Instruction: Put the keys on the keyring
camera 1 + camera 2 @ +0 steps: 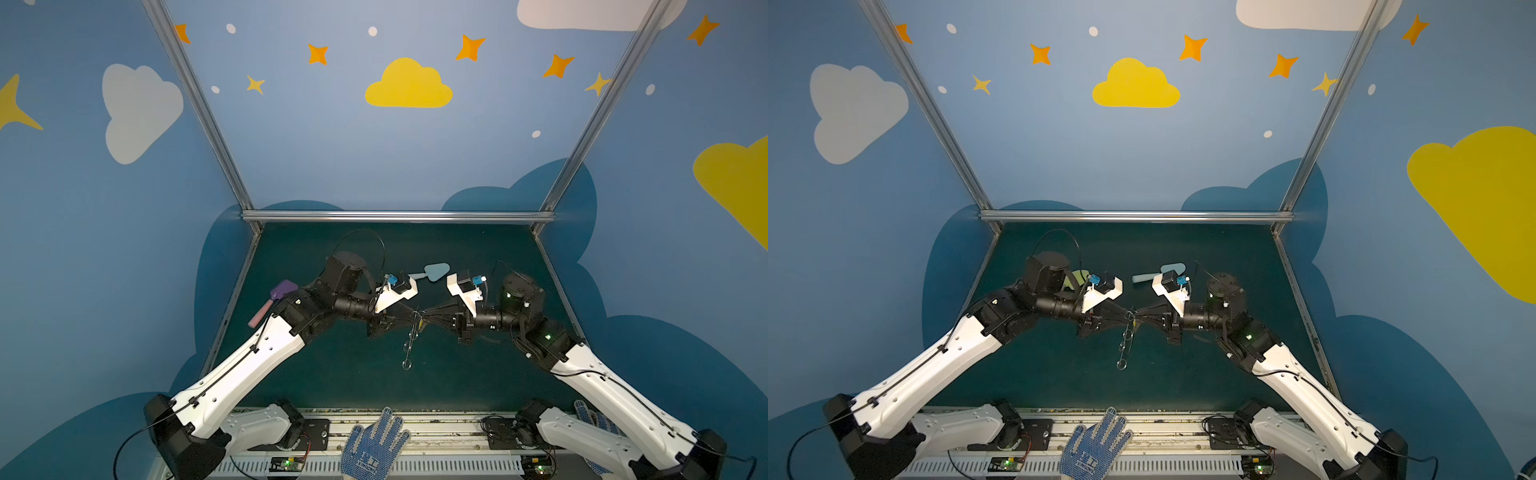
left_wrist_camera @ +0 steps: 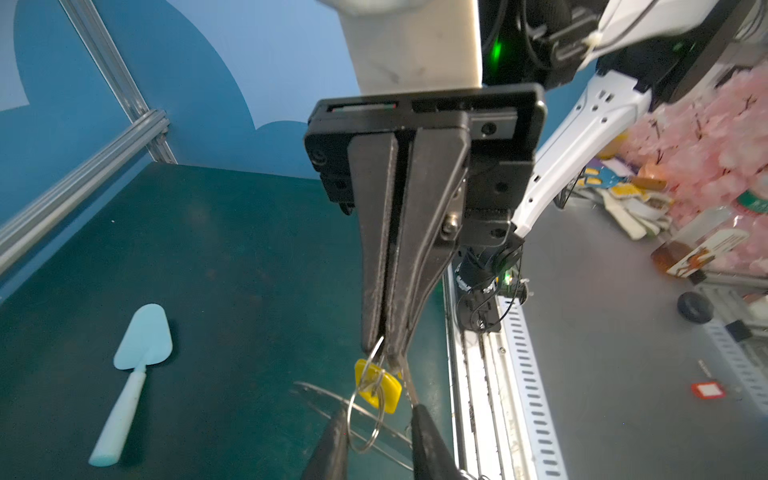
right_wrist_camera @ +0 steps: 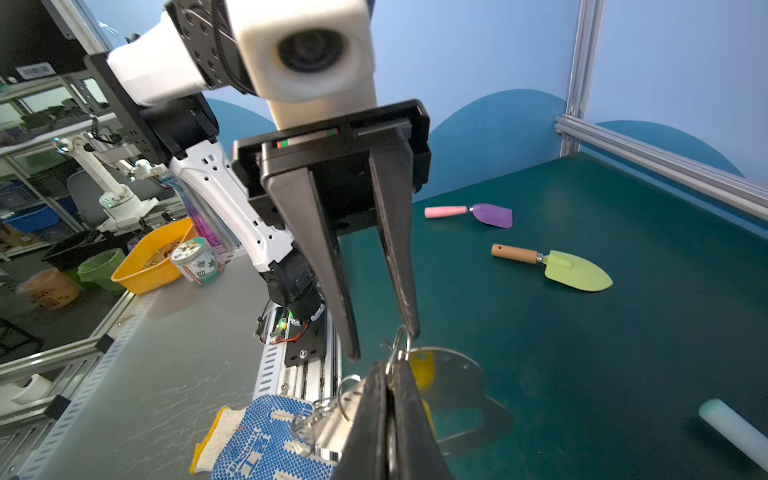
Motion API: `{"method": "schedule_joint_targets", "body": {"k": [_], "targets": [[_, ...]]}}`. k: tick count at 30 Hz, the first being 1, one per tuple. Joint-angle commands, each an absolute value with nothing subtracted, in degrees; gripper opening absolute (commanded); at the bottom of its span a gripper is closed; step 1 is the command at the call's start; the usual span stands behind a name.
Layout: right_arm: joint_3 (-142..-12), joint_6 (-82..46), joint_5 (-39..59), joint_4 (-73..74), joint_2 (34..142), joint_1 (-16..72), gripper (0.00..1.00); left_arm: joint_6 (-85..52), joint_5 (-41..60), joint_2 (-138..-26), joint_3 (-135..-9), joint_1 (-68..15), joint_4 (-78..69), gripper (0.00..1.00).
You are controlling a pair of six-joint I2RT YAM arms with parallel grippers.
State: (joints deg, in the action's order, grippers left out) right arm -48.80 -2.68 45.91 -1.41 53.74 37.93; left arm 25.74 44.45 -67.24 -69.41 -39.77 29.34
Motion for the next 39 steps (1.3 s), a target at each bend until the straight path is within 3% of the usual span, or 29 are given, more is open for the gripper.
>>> {"method": "schedule_joint_targets", "body": {"k": [1,3,10,20,22,27,28,32,34,39], "targets": [[-48.26,-5.21,47.75,5.22,52.46,37.44,0.0,24.93,48.21,-67.18,-68.82,-39.93,28.15,0.13],[-47.78,-6.16,47.87,6.64,52.25,37.36,0.0,24.87,48.79,-67.62,-69.08,-39.91,28.04,0.04],[-43.64,-12.19,45.92,18.19,50.98,37.26,0.0,22.52,50.05,-67.82,-67.65,-39.9,24.86,0.04],[-39.93,-20.31,43.85,31.13,52.21,37.51,0.0,19.95,53.15,-66.29,-65.6,-39.92,19.65,0.13],[-39.25,-20.61,43.57,31.93,52.21,37.53,0.0,19.87,53.43,-66.11,-65.57,-39.9,19.48,0.04],[-38.85,-18.59,41.27,28.74,50.63,37.46,0.0,20.55,49.32,-65.4,-65.36,-39.9,19.82,0.04],[-37.79,-17.35,40.2,26.55,49.92,37.44,0.12,20.95,47.92,-65.39,-65.56,-39.82,20.56,0.04],[-37.52,-14.15,37.63,19.89,47.38,37.44,0.4,22.73,45.33,-66.08,-67.12,-39.89,24.28,0.04],[-37.73,-12.4,36.3,16.62,46.28,37.35,0.45,23.64,45.09,-66.64,-68.13,-39.81,25.9,0.04],[-42.08,-6.14,35.16,5.64,44.08,37.27,0.47,25.41,44.52,-68.05,-70.16,-39.77,29.34,0.04]]}}
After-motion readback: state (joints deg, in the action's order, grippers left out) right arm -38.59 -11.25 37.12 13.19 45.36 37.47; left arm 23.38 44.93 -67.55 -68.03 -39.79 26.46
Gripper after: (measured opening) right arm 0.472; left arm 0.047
